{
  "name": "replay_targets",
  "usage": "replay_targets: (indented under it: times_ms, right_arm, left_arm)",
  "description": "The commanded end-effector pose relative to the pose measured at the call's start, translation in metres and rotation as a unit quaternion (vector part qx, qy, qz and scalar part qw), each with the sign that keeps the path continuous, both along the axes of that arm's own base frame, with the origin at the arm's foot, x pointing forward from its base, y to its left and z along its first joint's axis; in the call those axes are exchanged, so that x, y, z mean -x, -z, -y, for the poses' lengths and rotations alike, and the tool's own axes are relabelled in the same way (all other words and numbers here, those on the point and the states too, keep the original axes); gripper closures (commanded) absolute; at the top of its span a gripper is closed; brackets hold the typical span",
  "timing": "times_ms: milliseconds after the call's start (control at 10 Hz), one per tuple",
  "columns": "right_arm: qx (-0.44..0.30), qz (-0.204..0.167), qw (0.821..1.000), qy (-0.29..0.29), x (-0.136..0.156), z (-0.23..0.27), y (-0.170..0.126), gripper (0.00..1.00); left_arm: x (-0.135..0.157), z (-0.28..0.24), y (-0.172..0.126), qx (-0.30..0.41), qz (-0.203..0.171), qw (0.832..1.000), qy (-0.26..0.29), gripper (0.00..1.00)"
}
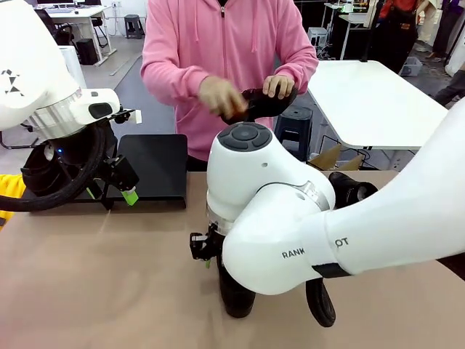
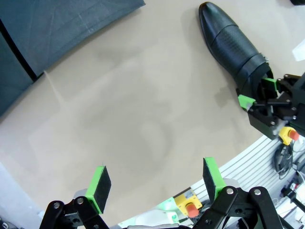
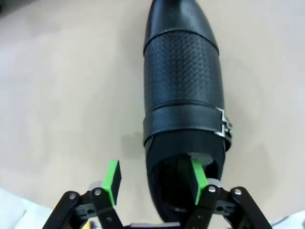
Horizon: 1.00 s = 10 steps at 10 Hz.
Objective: Organize the shoes by placing them on the stand.
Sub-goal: Pick up one Shoe and place it in the middle of the table, then place the Shoe from the middle of the table onto the Shoes Stand.
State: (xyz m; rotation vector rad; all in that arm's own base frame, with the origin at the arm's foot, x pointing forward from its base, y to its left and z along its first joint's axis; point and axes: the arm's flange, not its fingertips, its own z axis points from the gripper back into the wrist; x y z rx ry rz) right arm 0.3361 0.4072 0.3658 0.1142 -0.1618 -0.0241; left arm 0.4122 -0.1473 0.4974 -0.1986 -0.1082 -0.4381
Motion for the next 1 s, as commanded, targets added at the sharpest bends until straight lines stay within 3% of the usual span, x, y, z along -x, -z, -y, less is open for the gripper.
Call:
replay_targets:
  times_ms: [0,100,200,900]
  right_arm:
    - [-0.048,0.001,0.999,0.021,0.015,0.025,-0.03,0.0]
    - [-0.05,0.014,0.998,0.036,0.019,0.046,-0.046,0.0]
    - [-0.021,-0.004,1.0,0.016,0.003,0.004,-0.014,0.0]
    - [-0.021,-0.004,1.0,0.016,0.003,0.004,-0.014,0.0]
  left_arm:
    - [0.003,-0.002,0.0,-0.007,0.0,1.0,-0.001,0.0]
    - [0.003,-0.002,0.0,-0.007,0.0,1.0,-0.001,0.0]
    - [0.003,-0.002,0.0,-0.007,0.0,1.0,-0.001,0.0]
    - [0.003,-0.002,0.0,-0.007,0.0,1.0,-0.001,0.0]
